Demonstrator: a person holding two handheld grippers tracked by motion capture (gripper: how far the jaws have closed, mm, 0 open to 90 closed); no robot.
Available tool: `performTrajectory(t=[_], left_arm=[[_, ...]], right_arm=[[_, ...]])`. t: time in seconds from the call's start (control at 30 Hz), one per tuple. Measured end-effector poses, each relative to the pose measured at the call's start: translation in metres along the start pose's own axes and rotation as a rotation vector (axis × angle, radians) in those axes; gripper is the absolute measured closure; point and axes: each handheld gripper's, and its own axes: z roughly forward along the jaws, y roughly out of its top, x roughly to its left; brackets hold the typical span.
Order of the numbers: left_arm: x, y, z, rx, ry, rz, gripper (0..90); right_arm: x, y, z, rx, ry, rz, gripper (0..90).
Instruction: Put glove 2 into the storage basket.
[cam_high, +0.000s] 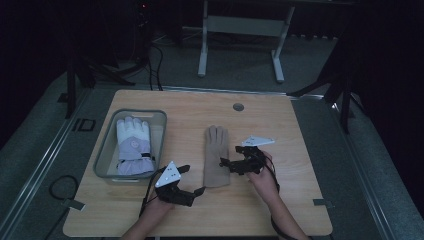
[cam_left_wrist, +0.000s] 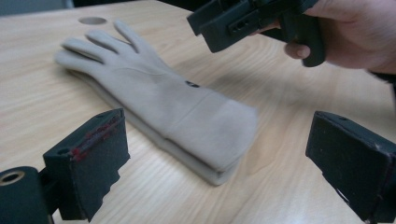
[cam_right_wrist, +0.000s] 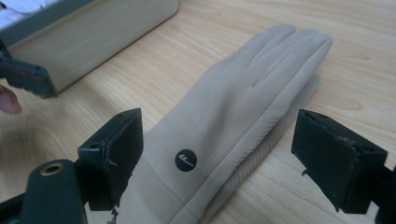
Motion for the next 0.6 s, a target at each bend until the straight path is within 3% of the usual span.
performTrajectory(t=[0.07,0.13,0.17,0.3,0.43,0.5,0.57,0.6], left_arm=[[-0.001,0.003,0.003,0.024,0.002,0.009,5.7],[-0.003,0.007,0.006,0.047,0.006,0.031,6.8],[-0.003,0.008,0.008,0.05,-0.029,0.041,7.9],[-0.006,0.013,0.019,0.088,-0.061,0.072,14.3],[-0.01,0.015,0.032,0.135,-0.107,0.13,21.8],[-0.012,0.016,0.038,0.173,-0.129,0.151,25.5],[-0.012,0.016,0.041,0.189,-0.126,0.164,30.2],[-0.011,0.016,0.046,0.225,-0.119,0.165,31.4]], right_arm=[[0.001,0.001,-0.002,-0.002,-0.006,-0.012,12.4],[0.001,0.001,-0.004,-0.028,0.031,-0.009,12.3],[0.003,0.002,-0.003,-0.039,0.006,-0.021,12.3],[-0.001,0.005,0.002,-0.02,0.005,-0.024,18.3],[-0.016,0.011,0.013,-0.03,-0.053,-0.023,28.8],[-0.021,0.013,0.02,-0.038,-0.052,-0.066,31.9],[-0.024,0.017,0.027,-0.035,-0.061,-0.103,34.5],[-0.026,0.018,0.032,-0.027,-0.05,-0.13,34.6]])
